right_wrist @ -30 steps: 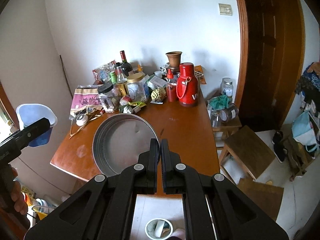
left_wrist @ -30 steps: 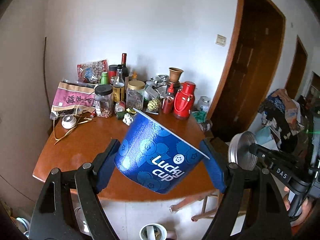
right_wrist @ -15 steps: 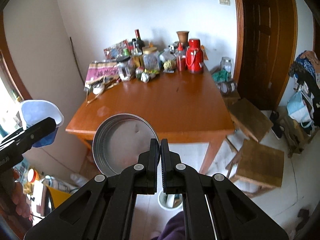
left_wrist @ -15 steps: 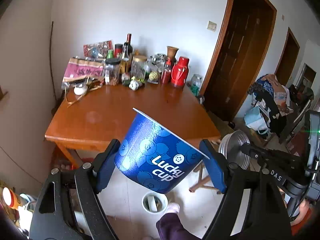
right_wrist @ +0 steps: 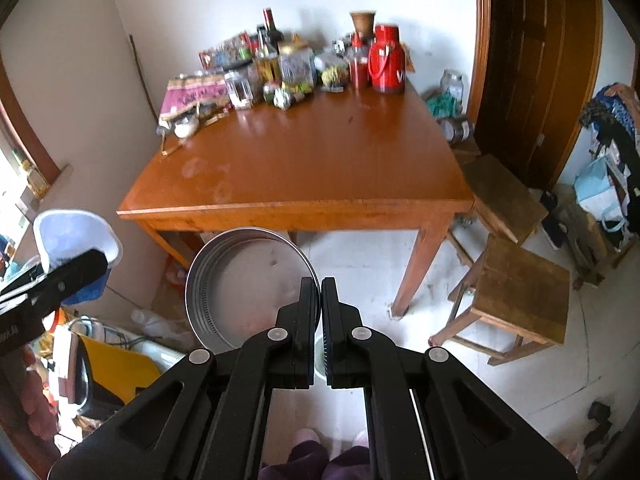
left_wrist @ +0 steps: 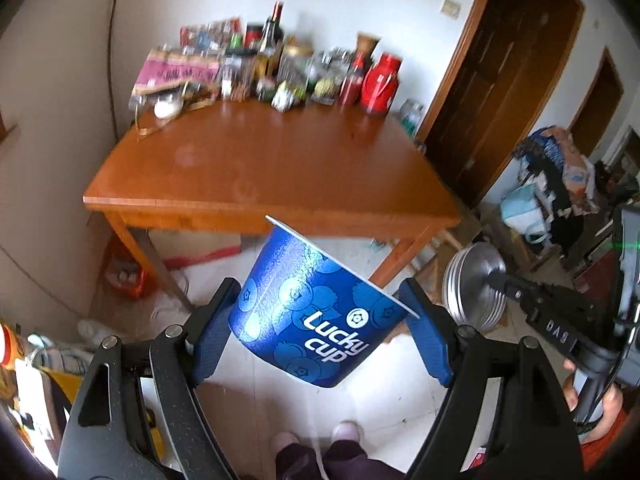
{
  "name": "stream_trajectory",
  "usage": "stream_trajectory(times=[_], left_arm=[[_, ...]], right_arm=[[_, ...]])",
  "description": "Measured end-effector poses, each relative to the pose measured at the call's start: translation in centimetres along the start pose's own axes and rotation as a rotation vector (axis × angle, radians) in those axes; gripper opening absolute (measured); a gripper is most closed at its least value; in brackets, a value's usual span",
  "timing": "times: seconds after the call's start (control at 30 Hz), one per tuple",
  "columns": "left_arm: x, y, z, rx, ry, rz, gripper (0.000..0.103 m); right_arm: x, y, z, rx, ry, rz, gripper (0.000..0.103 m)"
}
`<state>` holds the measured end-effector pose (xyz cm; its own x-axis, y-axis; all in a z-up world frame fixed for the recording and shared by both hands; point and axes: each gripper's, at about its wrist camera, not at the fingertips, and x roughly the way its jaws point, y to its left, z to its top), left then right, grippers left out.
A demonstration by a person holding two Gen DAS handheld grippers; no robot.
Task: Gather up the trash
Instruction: 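Carry the blue cup and silver lid down toward the white bin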
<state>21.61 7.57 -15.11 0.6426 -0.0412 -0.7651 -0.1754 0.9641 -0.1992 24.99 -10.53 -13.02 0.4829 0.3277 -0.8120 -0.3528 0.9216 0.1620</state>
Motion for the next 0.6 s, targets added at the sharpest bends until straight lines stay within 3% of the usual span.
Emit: stream_trajectory(times=[0.27, 0.6], left_arm=[[10.0, 0.3, -5.1, -0.060, 0.170, 0.019, 0.080], [23.2, 2.9, -13.3, -0.175, 0.328, 0.028, 0.080]], right_arm=[[8.7, -3.8, -2.8, 0.003, 0.124, -0.004, 0.003], [21.5, -6.3, -10.0, 0.036, 0.325, 0.029, 0.003]])
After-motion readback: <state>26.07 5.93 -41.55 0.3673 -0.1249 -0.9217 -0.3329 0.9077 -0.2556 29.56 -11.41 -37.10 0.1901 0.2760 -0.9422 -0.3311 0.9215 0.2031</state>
